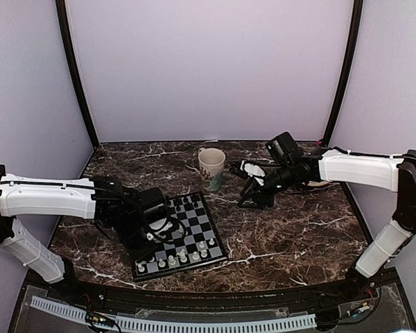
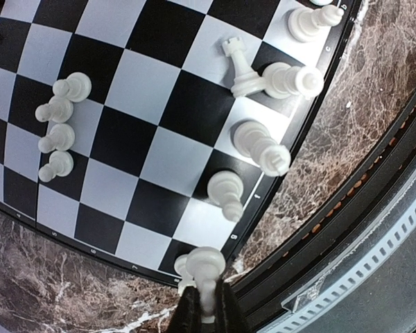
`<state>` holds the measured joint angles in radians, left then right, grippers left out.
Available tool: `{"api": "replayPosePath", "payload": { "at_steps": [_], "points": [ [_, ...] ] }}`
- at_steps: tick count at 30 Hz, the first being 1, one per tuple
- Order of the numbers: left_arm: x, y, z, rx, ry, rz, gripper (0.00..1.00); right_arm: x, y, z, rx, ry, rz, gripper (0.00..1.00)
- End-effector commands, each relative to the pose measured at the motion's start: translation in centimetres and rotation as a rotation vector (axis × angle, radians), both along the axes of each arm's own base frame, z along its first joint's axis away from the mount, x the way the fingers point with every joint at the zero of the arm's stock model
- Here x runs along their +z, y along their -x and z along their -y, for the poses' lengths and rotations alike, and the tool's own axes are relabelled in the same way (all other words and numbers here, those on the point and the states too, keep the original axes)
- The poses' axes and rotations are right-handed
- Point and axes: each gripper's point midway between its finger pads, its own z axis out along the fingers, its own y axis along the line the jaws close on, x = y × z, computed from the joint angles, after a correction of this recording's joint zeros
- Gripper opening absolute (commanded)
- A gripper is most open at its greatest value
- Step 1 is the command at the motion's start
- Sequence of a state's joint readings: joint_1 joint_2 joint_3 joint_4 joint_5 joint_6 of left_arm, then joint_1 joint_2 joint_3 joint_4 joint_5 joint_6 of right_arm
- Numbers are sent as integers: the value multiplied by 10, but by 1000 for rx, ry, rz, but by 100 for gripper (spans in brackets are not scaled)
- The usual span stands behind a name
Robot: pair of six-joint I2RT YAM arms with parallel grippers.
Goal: Set up the chess pieces on the board
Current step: Pass from the left arm to the right, then place the knight on b1.
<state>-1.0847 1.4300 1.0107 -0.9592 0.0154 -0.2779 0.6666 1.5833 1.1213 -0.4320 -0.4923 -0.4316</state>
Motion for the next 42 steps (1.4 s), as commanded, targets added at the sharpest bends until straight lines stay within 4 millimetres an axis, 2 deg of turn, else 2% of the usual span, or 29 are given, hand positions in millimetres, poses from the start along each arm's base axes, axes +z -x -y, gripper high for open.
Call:
{"api": "replayPosePath", "payload": {
  "at_steps": [1, 10, 37, 42],
  "points": [
    [-4, -2, 9, -3, 23, -1, 0, 5, -3, 0, 0, -16, 28, 44],
    [-18, 6, -3, 60, -35, -44, 0, 5, -3, 0, 3, -17, 30, 44],
    [-36, 12, -4, 61, -69, -91, 3, 1, -1, 0, 11, -12, 14, 44],
    [-37, 13, -9, 60, -91, -93, 8, 1, -1, 0, 11, -13, 16, 44]
  ]
}}
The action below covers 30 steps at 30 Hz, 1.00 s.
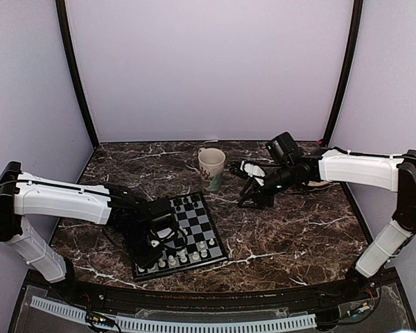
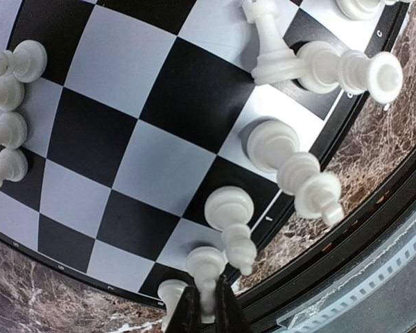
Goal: Set up the chess pieces on the board
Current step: Place the knight on b1, then pick up the rook from the chessboard.
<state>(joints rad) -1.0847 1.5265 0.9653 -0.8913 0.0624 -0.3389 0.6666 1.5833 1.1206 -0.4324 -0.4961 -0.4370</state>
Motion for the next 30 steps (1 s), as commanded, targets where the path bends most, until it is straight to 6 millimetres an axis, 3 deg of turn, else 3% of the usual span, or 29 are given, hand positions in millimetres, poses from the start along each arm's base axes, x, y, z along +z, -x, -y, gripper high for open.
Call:
{"api": "replayPosePath", "payload": {
  "at_steps": [1, 11, 16, 21, 25, 30],
  "points": [
    [-3, 4, -11, -1, -46, -13, 10, 1, -2, 0, 6, -10, 14, 44],
    [6, 1, -7, -25, -30, 5, 21, 3, -1, 0, 7, -13, 15, 44],
    [42, -13, 7, -30, 36, 82, 24, 3, -1, 0, 8, -14, 14, 45],
    [76, -43, 39, -13, 146, 212, 27, 2, -1, 0, 10, -13, 12, 45],
    [72, -57, 57, -15, 116, 222, 27, 4, -1, 0, 8, -15, 16, 45],
    [55, -69, 64, -24, 16, 218, 28, 7, -2, 2, 3, -14, 31, 45]
  ]
}}
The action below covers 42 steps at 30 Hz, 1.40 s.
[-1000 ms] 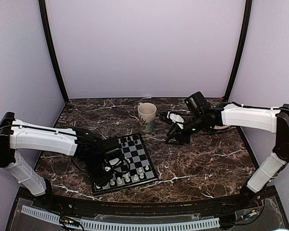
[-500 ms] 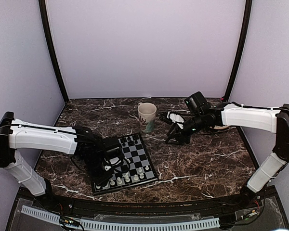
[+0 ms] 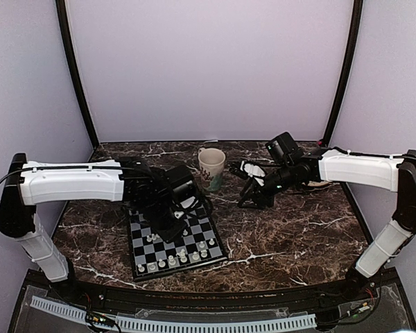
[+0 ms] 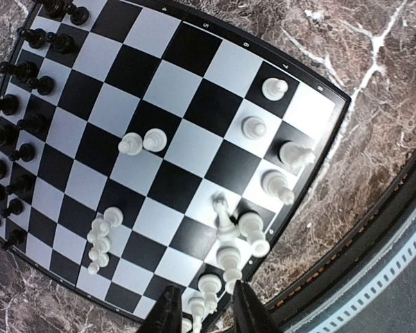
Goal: Set up the chess pieces on the board
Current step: Pick up the rook from the chessboard.
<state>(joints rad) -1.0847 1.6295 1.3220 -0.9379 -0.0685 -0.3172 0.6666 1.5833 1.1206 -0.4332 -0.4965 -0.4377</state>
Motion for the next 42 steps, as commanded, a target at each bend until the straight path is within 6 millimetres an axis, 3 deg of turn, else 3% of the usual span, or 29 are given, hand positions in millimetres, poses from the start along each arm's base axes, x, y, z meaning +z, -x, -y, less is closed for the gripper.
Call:
{"api": "replayPosePath", "payload": {
  "at_steps": [1, 14, 27, 42],
  "points": [
    [-16, -8, -5, -8, -120, 4, 28, 7, -2, 2, 2, -15, 34, 45],
    [-36, -2, 1, -15, -85, -97, 30, 5, -2, 2, 7, -11, 34, 45],
    [-61, 0, -5, -34, -144, -142, 32, 2, -2, 2, 9, -3, 31, 45],
    [-74, 4, -3, -53, -145, -168, 35, -1, -2, 2, 12, 3, 25, 45]
  ]
}}
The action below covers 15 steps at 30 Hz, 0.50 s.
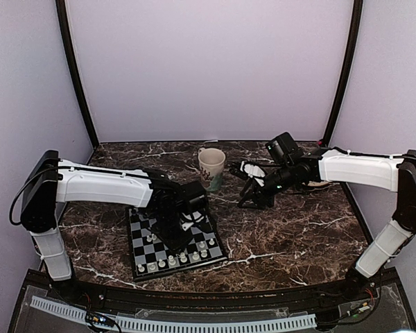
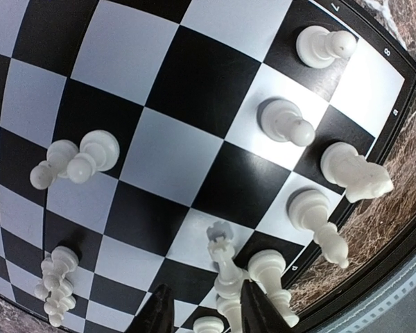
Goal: Set up the chess pieces on the board
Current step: Pick up the rook from the chessboard.
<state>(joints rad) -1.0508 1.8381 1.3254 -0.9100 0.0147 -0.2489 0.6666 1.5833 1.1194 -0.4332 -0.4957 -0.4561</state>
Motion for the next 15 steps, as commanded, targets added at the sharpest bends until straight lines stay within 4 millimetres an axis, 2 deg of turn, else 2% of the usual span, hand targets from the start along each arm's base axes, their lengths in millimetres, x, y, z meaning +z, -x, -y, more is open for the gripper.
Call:
{"api": "replayPosePath", "payload": {
  "at_steps": [1, 10, 15],
  "points": [
    [-9, 3, -6, -9, -25, -18, 35, -1, -2, 2, -1, 1, 11, 45],
    [-17, 2, -14, -19, -69, -12, 34, -3, -2, 2, 0, 4, 7, 44],
    [-20, 3, -19, -28, -87, -14, 31, -3, -2, 2, -1, 5, 6, 44]
  ]
}}
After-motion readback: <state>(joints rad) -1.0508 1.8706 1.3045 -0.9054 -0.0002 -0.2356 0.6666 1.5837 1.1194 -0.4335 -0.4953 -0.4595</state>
